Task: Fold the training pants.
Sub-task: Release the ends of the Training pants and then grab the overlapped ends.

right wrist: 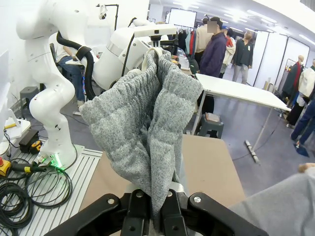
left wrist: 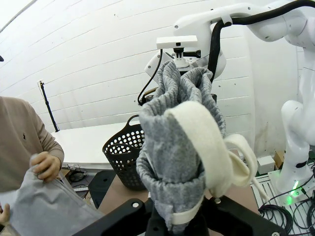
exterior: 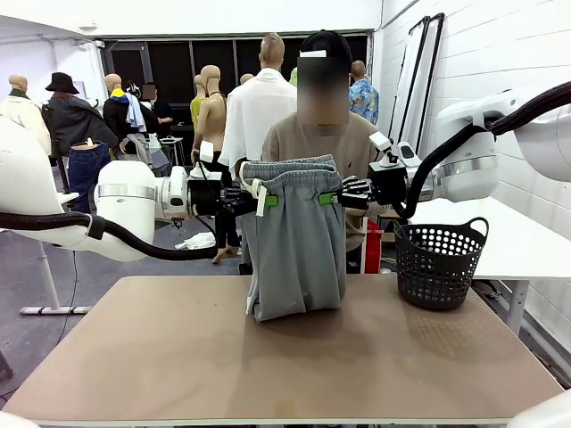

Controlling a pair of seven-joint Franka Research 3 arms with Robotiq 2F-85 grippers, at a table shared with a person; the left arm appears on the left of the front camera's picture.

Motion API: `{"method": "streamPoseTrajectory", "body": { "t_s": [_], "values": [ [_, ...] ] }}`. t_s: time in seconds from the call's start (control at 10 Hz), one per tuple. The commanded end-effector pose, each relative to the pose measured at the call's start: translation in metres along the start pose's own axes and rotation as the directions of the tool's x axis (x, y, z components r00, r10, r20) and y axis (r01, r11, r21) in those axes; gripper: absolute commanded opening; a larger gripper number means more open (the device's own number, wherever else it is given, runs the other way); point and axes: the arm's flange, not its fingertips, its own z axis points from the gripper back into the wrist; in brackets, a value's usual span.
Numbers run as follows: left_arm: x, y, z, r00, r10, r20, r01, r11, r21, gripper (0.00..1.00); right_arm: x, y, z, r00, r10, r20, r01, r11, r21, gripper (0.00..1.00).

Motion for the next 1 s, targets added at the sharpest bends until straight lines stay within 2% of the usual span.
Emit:
{"method": "streamPoseTrajectory", "body": {
  "t_s": [0.0, 0.9],
  "values": [
    [0.0023, -0.0009, 0.0, 1.0, -0.017, 0.012, 0.016, 1.0, 0.009, 0.0, 0.0004, 0.0006, -0.0011, 1.0, 0.0, 0.001, 0.0, 1.0, 0.004, 0.0],
    [0.0023, -0.0009, 0.0, 1.0, -0.017, 0.012, 0.016, 1.0, 0.009, 0.0, 0.0004, 0.0006, -0.0011, 1.0, 0.0, 0.001, 0.0, 1.0, 0.004, 0.0]
  ]
}}
